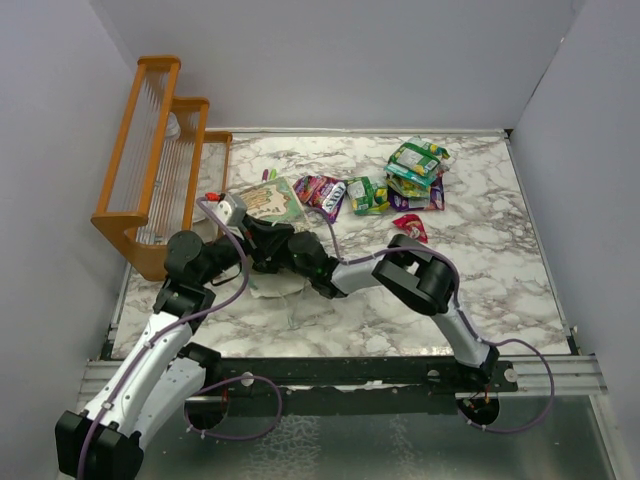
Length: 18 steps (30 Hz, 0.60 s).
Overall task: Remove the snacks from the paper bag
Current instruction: Take out the snack from the paper bag.
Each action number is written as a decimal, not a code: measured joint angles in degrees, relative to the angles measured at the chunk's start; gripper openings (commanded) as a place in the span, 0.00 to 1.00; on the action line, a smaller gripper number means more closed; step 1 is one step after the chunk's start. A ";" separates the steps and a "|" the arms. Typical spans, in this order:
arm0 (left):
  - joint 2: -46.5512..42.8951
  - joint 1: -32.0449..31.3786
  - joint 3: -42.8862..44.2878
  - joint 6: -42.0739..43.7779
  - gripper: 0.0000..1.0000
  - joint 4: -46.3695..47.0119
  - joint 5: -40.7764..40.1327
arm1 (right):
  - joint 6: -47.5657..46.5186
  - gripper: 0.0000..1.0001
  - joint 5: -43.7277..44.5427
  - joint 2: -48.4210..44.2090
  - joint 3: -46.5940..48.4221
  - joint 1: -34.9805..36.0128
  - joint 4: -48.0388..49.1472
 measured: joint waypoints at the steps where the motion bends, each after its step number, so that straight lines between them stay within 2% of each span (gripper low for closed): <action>1: 0.15 0.02 0.00 -0.31 0.00 0.55 0.28 | -0.04 0.72 0.57 0.68 1.05 0.00 -0.44; 10: 1.05 -0.11 -0.31 -2.47 0.00 2.29 4.33 | -1.22 0.65 6.47 6.71 9.84 0.00 -3.67; 11: 1.05 -0.11 -0.33 -2.51 0.00 2.32 4.46 | -1.81 0.61 6.91 7.67 11.17 0.00 -3.74; 13: 1.05 -0.11 -0.37 -2.60 0.00 2.32 4.57 | -2.40 0.48 7.67 9.01 12.90 0.00 -3.91; 18: 0.92 -0.09 -0.74 -2.40 0.00 1.55 4.63 | -5.40 0.30 9.79 11.87 16.68 -0.02 -4.94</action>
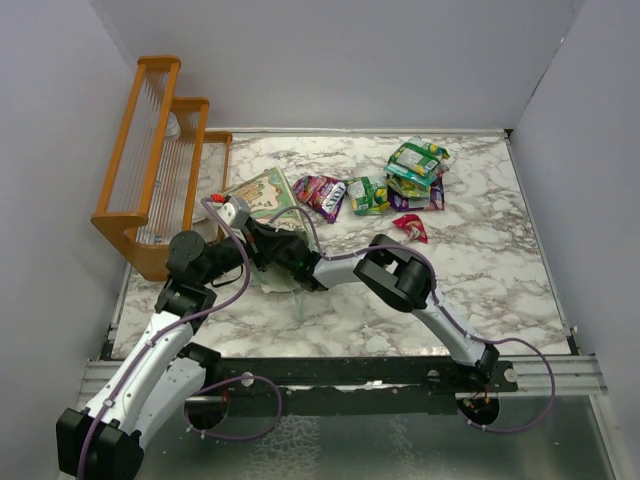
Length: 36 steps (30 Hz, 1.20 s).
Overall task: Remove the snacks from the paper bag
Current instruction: Take out the snack from the paper bag.
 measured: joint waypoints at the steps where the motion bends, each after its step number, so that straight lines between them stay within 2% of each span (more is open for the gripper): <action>1: -0.17 0.02 0.00 0.17 0.00 -0.46 -0.04 | -0.31 0.28 0.22 0.00 0.00 0.00 0.02; 7: -1.81 -0.02 0.02 2.45 0.00 -3.98 -3.30 | -1.64 0.13 0.55 -0.83 -1.70 0.02 0.31; 13: -1.95 -0.04 0.70 4.90 0.00 -8.59 -9.68 | -1.81 0.05 -0.83 -6.21 -9.05 0.11 -0.13; 26: -2.16 -0.15 0.74 5.75 0.00 -9.42 -13.99 | 0.46 0.04 -2.10 -17.03 -23.56 4.79 -0.24; 36: -2.23 -0.15 0.74 6.10 0.00 -11.15 -15.17 | 2.75 0.01 -4.20 -26.67 -33.27 5.64 -0.17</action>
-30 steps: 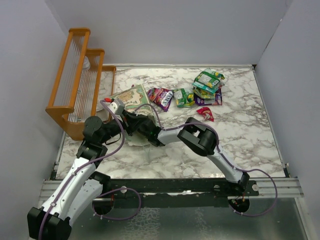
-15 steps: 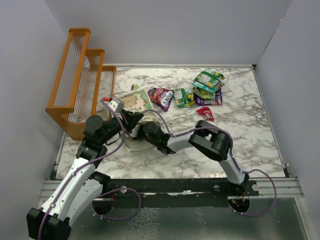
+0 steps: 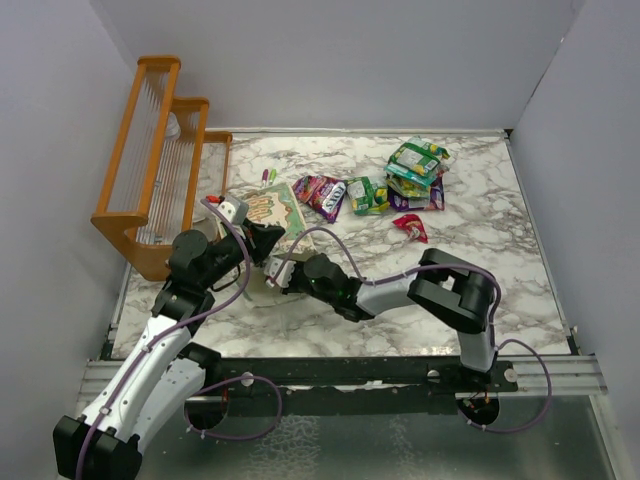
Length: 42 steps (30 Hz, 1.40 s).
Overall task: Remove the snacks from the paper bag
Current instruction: Take out the snack from the paper bag, then adjust the paper bag at the center of the board.
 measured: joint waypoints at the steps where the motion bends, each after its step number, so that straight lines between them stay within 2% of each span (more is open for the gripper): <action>1: -0.02 0.00 0.00 0.07 0.00 -0.09 -0.11 | 0.26 0.01 -0.22 -0.35 -0.28 -0.02 0.00; 6: -0.46 0.00 0.00 0.20 0.00 -0.68 -0.85 | 1.51 0.01 -3.39 -4.26 -4.66 -0.04 -0.31; 10: -0.87 0.00 0.00 0.33 0.00 -0.81 -1.38 | 1.60 0.01 -8.11 -11.10 -9.62 0.02 -0.63; 15: -0.87 0.00 0.00 0.35 0.00 -0.87 -1.88 | 0.79 0.01 -14.62 -22.91 -15.89 0.04 -0.46; 21: -0.85 0.02 0.04 0.31 0.00 -0.94 -3.21 | -5.46 0.01 -22.60 -41.24 -23.21 0.04 -3.93; 27: -0.11 0.02 1.14 -0.52 0.00 -1.75 -4.15 | -9.18 0.01 -27.04 -59.21 -24.98 0.04 -8.04; 30: 0.61 0.02 3.69 -1.49 0.00 -2.86 -4.17 | -9.49 0.01 -26.77 -66.93 -25.03 0.04 -7.48; 35: 0.85 0.02 9.70 -3.69 0.00 -3.54 -4.17 | -9.51 0.01 -22.10 -73.22 -26.18 0.04 -3.10; 42: 1.84 0.02 17.44 -10.36 0.00 -3.93 -8.31 | -7.34 0.01 -3.67 -71.01 -30.49 0.07 5.99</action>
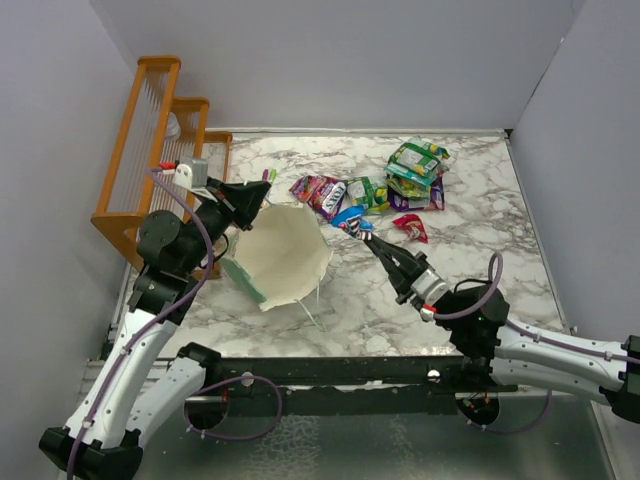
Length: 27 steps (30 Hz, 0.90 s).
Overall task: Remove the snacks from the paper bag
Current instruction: Adjust the paper bag at the center of the board.
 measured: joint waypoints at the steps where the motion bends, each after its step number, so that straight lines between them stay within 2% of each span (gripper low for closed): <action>1: 0.68 0.00 1.20 -1.27 0.00 -0.48 -1.31 | 0.42 0.01 2.12 0.55 -0.20 0.00 0.61; 5: 3.19 0.00 4.20 -5.84 0.00 -2.38 -5.90 | 1.90 0.01 9.22 1.31 -1.03 0.00 3.45; 9: 4.76 0.00 3.34 -8.76 0.00 -4.68 -9.44 | 2.25 0.01 12.94 1.31 -1.01 0.00 5.31; 17: 4.72 0.00 -0.28 -12.26 0.00 -8.66 -15.80 | 2.43 0.01 16.22 1.55 -1.01 0.00 5.42; 20: 4.66 0.00 -0.94 -13.07 0.03 -9.40 -17.00 | 2.45 0.01 16.59 2.12 -1.01 0.00 5.40; 21: 4.59 0.00 -0.94 -13.20 0.05 -9.99 -17.55 | 2.47 0.01 16.79 2.38 -1.01 0.00 5.40; 23: 4.11 0.00 -0.94 -13.22 0.15 -10.84 -18.67 | 2.78 0.01 17.20 2.86 -1.01 0.00 5.33; 27: 0.63 0.00 -1.29 -12.35 0.43 -13.35 -22.80 | 4.04 0.01 18.03 3.78 -1.01 0.00 4.68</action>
